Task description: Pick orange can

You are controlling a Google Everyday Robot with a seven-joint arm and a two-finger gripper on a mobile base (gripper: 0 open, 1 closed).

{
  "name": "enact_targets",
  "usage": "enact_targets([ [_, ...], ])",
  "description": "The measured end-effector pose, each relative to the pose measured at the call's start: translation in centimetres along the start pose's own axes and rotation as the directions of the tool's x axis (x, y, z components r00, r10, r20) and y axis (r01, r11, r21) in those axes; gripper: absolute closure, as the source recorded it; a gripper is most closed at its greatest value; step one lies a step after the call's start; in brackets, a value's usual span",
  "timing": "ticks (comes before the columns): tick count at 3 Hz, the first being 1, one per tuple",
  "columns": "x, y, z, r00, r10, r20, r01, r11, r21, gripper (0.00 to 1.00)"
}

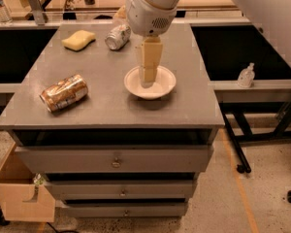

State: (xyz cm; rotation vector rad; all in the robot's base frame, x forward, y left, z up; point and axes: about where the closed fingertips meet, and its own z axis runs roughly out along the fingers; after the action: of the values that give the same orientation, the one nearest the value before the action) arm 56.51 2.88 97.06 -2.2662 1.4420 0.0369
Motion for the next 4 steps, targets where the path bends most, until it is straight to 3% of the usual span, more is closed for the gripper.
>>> enact_targets([
  [1, -0.4, -1.9, 3.7, 0.999, -0.033, 0.018, 0.034, 0.9975, -0.062, 0.00],
  [2, -1.9, -3.9, 7.0, 0.997, -0.070, 0.026, 0.072, 0.9888, -0.130, 0.00],
  [3, -3.8, -5.9, 9.3, 0.997, -0.082, 0.011, 0.083, 0.9798, -0.182, 0.00],
  [4, -5.4, -7.0, 11.1, 0.998, -0.063, -0.019, 0.057, 0.9776, -0.202, 0.00],
])
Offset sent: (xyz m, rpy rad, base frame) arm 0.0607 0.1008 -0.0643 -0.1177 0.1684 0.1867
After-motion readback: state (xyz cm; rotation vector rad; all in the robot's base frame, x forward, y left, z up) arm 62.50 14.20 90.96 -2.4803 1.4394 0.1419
